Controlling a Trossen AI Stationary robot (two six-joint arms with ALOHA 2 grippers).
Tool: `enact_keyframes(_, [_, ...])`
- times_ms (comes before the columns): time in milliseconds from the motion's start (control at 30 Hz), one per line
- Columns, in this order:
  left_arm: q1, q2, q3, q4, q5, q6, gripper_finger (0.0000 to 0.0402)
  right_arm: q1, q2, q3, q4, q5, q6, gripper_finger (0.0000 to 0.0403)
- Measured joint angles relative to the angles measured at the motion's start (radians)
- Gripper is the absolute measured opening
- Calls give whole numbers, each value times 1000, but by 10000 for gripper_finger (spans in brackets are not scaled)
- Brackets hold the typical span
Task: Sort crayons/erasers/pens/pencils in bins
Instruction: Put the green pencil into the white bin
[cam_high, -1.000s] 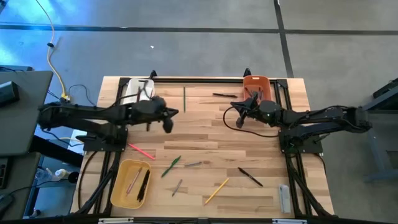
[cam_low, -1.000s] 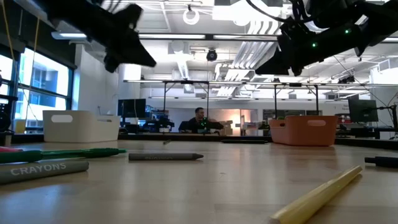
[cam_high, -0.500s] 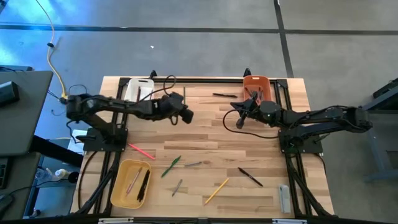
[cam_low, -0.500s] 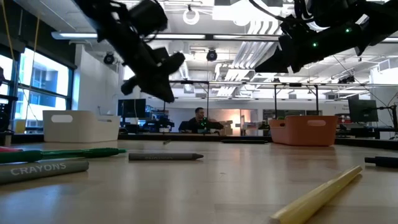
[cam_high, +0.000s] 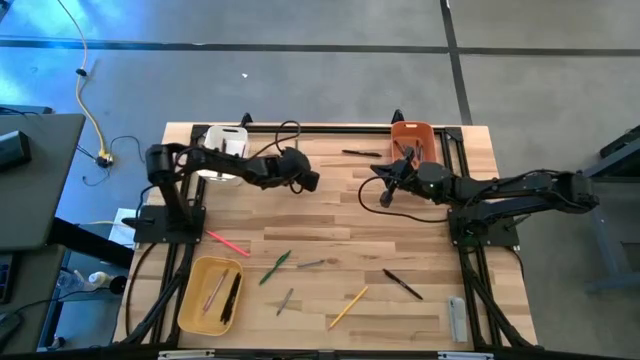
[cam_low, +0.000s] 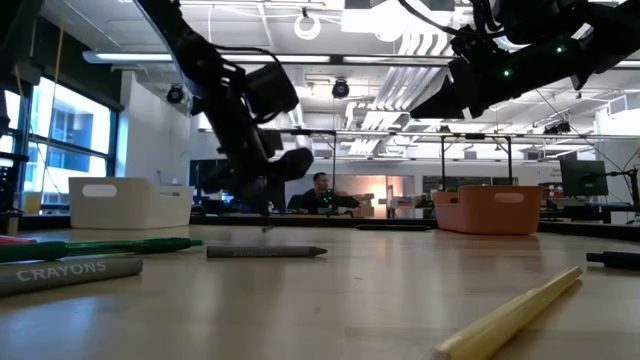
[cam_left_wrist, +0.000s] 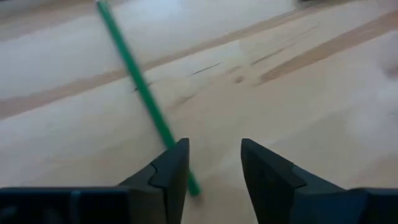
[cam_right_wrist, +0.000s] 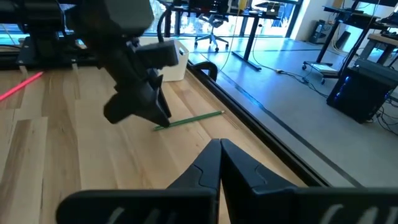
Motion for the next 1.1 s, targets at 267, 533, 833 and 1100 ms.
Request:
enact_keyframes(267, [16,63,0,-11,-23,-28,147,0,0,0,-1,0,0,0])
enact_keyframes(533, [16,70,2,-38,-30,4,117,0,0,0,-1,-1,0,0])
enact_keyframes(833, [15,59,6,-123,35,150,41,0,0,0,-1,-1,0,0])
enact_keyframes(1100, [-22,-6,1,-299,66,273,4,0,0,0,-1,-1,0,0])
